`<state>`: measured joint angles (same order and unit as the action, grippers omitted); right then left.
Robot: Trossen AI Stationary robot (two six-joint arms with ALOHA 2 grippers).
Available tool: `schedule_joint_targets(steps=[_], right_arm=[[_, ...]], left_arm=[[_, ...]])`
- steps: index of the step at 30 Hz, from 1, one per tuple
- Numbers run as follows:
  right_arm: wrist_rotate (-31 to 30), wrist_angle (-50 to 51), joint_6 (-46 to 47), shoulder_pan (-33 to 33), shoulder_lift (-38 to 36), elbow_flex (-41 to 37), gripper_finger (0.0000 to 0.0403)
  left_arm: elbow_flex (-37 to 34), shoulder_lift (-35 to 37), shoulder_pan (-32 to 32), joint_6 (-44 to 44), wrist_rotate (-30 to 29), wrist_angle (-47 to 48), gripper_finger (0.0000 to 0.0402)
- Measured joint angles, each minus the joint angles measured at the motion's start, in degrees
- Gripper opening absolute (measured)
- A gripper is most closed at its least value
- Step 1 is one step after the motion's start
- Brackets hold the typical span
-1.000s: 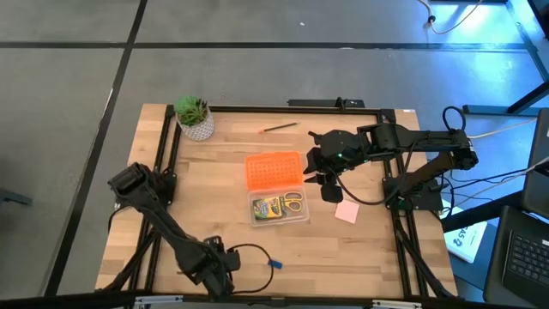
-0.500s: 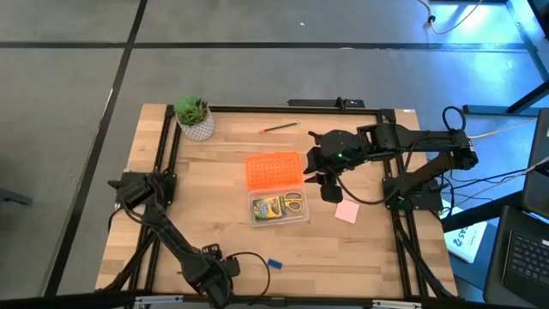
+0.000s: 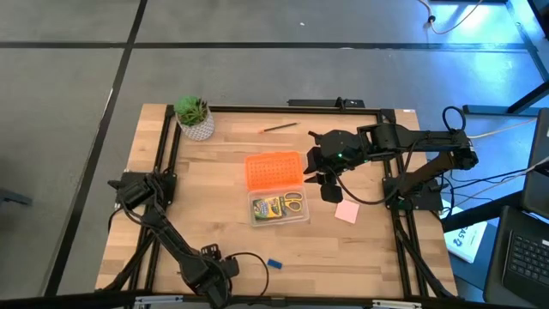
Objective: Pack school essentials
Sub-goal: Put the bottom black pencil into the supply box
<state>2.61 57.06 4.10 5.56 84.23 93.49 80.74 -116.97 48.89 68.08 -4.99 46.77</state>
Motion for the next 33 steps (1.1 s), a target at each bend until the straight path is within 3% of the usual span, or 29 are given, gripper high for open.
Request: schedule_joint_targets(steps=[19, 33], right_arm=[[0.00, 0.00, -0.04, -0.02, 0.00, 0.00, 0.0116], [0.00, 0.00, -0.09, -0.01, 0.00, 0.00, 0.0116]], left_arm=[[-0.10, -0.09, 0.36, 0.36, -2.13, 0.88, 0.0229], [-0.10, -0.09, 2.34, 0.27, -2.25, 0.12, 0.0157]])
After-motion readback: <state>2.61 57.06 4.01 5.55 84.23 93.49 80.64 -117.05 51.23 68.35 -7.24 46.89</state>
